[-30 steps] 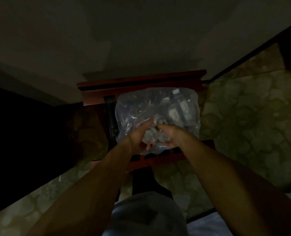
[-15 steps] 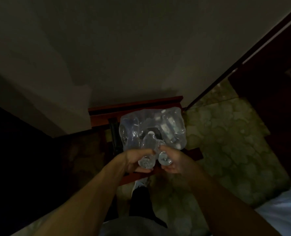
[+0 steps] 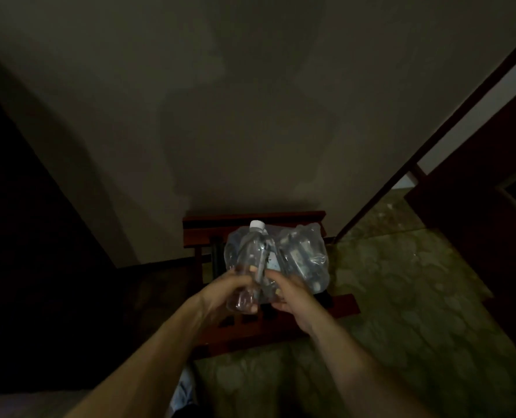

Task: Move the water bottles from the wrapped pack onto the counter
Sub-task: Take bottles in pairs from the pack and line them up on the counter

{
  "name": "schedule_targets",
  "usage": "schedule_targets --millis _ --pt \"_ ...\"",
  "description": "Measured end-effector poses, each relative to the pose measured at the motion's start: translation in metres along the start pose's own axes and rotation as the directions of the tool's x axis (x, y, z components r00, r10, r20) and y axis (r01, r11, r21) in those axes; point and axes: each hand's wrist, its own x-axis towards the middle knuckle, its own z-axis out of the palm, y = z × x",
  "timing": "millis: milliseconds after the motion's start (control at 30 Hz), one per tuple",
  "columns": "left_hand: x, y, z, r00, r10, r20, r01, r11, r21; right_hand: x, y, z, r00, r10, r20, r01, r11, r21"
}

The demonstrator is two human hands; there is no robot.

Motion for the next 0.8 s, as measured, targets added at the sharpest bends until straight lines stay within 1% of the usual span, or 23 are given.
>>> schedule_targets --millis 67,200,267,333,400,500,600,700,800 --pt "-0.020 0.007 0.002 0.998 0.058 -0.030 -0.056 0.997 0.053 -0.017 -0.004 0.007 0.996 -0.067 0.053 0.065 0.997 0.033" --pt "-0.063 0.025 0.007 0.979 0.182 -0.095 -0.178 0.983 0.052 -0.045 -0.010 0.025 0.982 -0.166 0.092 0.158 0.983 0.089" --pt "-0.085 0.036 0.007 0.944 0.270 -0.192 -0.259 0.963 0.078 -0.059 -0.019 0.036 0.968 -0.221 0.121 0.203 0.969 0.143" --pt "-0.109 0.047 0.004 0.894 0.356 -0.271 -0.357 0.933 0.049 -0.076 -0.033 0.048 0.941 -0.304 0.152 0.259 0.931 0.258" --pt "-0.135 0.059 0.000 0.864 0.414 -0.285 -0.436 0.900 -0.017 -0.094 -0.049 0.059 0.898 -0.394 0.193 0.318 0.888 0.332" --pt "-0.179 0.078 -0.009 0.845 0.451 -0.286 -0.487 0.871 -0.066 -0.119 -0.073 0.081 0.819 -0.502 0.279 0.392 0.844 0.366" --pt "-0.225 0.096 -0.018 0.814 0.503 -0.290 -0.534 0.845 -0.031 -0.148 -0.093 0.109 0.738 -0.571 0.360 0.408 0.802 0.437" --pt "-0.266 0.108 -0.029 0.779 0.563 -0.275 -0.590 0.807 -0.019 -0.174 -0.108 0.139 0.662 -0.611 0.433 0.429 0.783 0.449" --pt "-0.305 0.116 -0.051 0.716 0.656 -0.240 -0.662 0.747 0.065 -0.196 -0.119 0.174 0.612 -0.642 0.462 0.467 0.765 0.444"
